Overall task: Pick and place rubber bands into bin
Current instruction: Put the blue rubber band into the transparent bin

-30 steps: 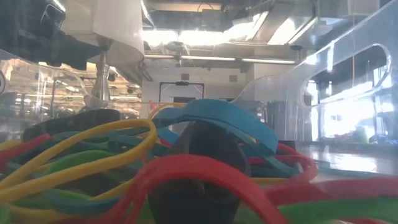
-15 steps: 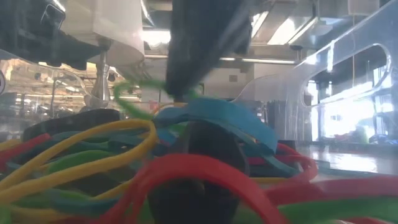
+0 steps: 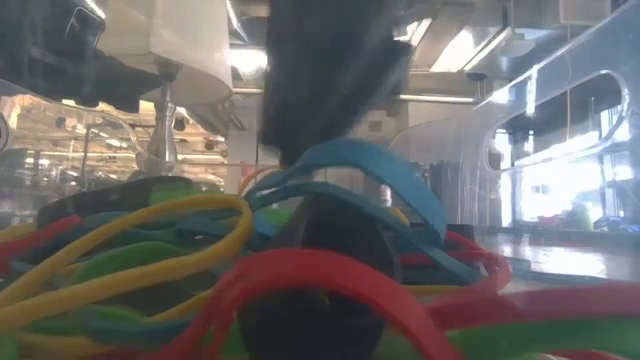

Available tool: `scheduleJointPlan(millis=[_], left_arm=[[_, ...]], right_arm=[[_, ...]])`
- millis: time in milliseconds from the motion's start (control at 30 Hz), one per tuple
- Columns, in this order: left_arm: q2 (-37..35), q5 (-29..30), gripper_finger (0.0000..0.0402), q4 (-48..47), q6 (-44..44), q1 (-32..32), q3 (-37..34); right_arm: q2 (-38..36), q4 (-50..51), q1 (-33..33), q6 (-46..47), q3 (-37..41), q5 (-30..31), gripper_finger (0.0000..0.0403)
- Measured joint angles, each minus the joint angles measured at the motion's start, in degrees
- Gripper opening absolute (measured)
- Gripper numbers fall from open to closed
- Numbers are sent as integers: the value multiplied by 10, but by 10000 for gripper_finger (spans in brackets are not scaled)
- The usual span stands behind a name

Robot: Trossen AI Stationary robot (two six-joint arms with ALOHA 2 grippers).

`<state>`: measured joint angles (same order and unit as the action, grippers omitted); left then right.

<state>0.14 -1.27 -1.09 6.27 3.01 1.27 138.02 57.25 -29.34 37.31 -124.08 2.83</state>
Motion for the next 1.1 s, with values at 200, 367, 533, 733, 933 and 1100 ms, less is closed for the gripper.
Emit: scheduleJointPlan(millis=[200,367,533,733,933,1100], left_arm=[[0,0,4,0,0,0,0],[0,0,5,0,0,0,0],[0,0,6,0,0,0,0],[0,1,6,0,0,0,0],[0,2,8,0,0,0,0],[0,2,6,0,0,0,0]], right_arm=[[-1,44,0,-86,-97,19,159],[-57,84,13,-121,-62,59,137],[-161,81,24,-103,83,117,112],[-335,-107,37,16,380,122,106],[-450,-165,51,221,596,134,106],[-464,-179,71,256,684,110,125]])
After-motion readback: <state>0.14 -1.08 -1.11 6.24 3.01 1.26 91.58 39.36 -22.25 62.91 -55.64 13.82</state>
